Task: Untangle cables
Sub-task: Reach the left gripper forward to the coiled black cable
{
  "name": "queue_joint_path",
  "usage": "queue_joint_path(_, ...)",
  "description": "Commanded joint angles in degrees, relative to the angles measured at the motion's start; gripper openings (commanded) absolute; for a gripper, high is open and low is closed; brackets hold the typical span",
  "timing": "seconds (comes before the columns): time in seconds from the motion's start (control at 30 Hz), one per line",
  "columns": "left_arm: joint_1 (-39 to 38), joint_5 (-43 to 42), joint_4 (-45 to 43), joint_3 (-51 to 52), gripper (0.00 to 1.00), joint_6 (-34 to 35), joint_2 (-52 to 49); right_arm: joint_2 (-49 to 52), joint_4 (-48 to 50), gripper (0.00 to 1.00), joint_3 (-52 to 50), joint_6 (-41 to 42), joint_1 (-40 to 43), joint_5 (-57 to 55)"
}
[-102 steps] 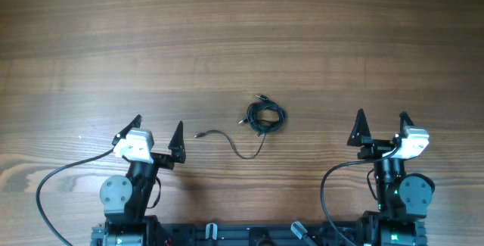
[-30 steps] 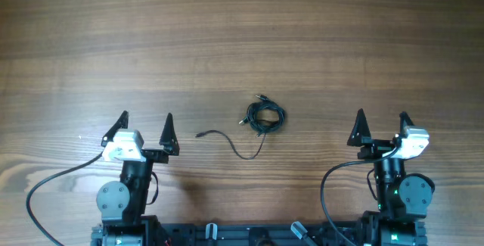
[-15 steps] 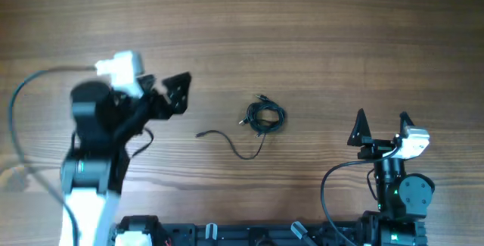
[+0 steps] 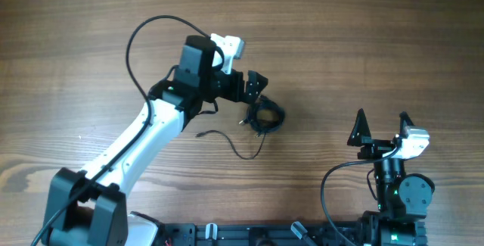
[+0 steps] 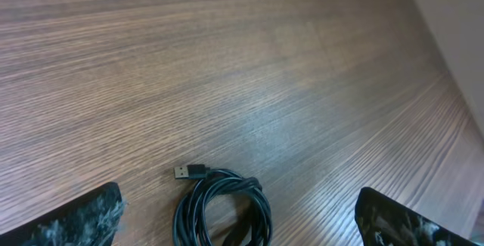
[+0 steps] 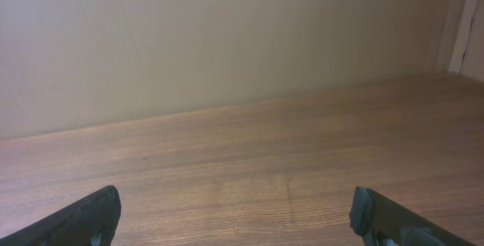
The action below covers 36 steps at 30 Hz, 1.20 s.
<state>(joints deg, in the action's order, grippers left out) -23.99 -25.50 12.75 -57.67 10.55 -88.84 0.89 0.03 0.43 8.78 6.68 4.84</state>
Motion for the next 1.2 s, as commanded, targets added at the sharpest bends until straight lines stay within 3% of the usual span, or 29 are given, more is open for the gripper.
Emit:
queue_joint_path(0.0,-4.39,7.87,1.09,-1.22,0.95,-10.88,-3.67,-0.46,0.13,1.0,-0.13,0.37,-0.2,-0.59)
queue_joint_path(0.13,-12.66,21.05,1.07,-1.22,0.82,-17.9,-10.64,-0.46,0.13,1.0,-0.13,0.37,-0.2,-0.59)
queue_joint_path(0.27,-15.56,23.08,-2.08,-1.22,0.66,-17.86,-17.18,-0.46,0.13,1.0,-0.13,0.35,-0.2,-0.59)
queue_joint_path(0.37,-14.93,25.77,-1.42,-1.22,0.39,-17.81,-19.45,-0.46,0.13,1.0,-0.13,0.37,-0.2,-0.61)
queue_joint_path(0.47,-13.57,29.03,-1.05,-1.22,0.41,-17.7,-19.71,-0.46,0.13,1.0,-0.13,0.39,-0.2,-0.59)
queue_joint_path(0.57,-11.76,29.03,0.35,-1.22,0.11,-17.59,-19.71,-0.46,0.13,1.0,-0.13,0.37,-0.2,-0.59)
queue_joint_path(0.6,-10.99,29.03,1.27,-1.22,0.04,-17.57,-19.71,-0.46,0.13,1.0,-0.13,0.39,-0.2,-0.59)
queue_joint_path(0.63,-10.51,29.03,1.75,-1.22,0.04,-17.55,-19.71,-0.46,0.13,1.0,-0.13,0.37,-0.2,-0.59)
queue_joint_path(0.7,-8.76,31.15,2.62,-1.22,0.04,-12.66,-19.71,-0.46,0.13,1.0,-0.13,0.37,-0.2,-0.59)
queue_joint_path(0.83,-5.7,49.2,8.17,-1.33,0.04,8.96,-18.1,-0.46,0.13,1.0,-0.13,0.35,-0.2,-0.59)
queue_joint_path(0.9,-4.7,52.35,14.19,-2.29,0.04,15.23,-15.06,-0.46,0.13,1.0,-0.13,0.37,-0.2,-0.59)
queue_joint_path(0.93,-4.48,51.12,17.81,-3.06,0.05,17.55,-12.66,-0.46,0.13,1.0,-0.13,0.37,-0.2,-0.59)
queue_joint_path(0.97,-4.52,46.21,20.79,-3.54,0.23,17.57,-8.94,-0.46,0.13,1.0,-0.13,0.37,-0.2,-0.59)
queue_joint_path(1.0,-4.63,43.87,21.66,-3.54,0.58,17.55,-7.32,-0.46,0.13,1.0,-0.13,0.37,-0.2,-0.59)
queue_joint_path(1.03,-4.66,38.56,23.19,-3.54,1.0,16.46,-3.82,-0.46,0.13,1.0,-0.13,0.37,-0.2,-0.61)
queue_joint_path(1.17,-3.72,37.86,24.39,-3.54,1.0,14.56,0.17,-0.46,0.13,1.0,-0.13,0.37,-0.2,-0.59)
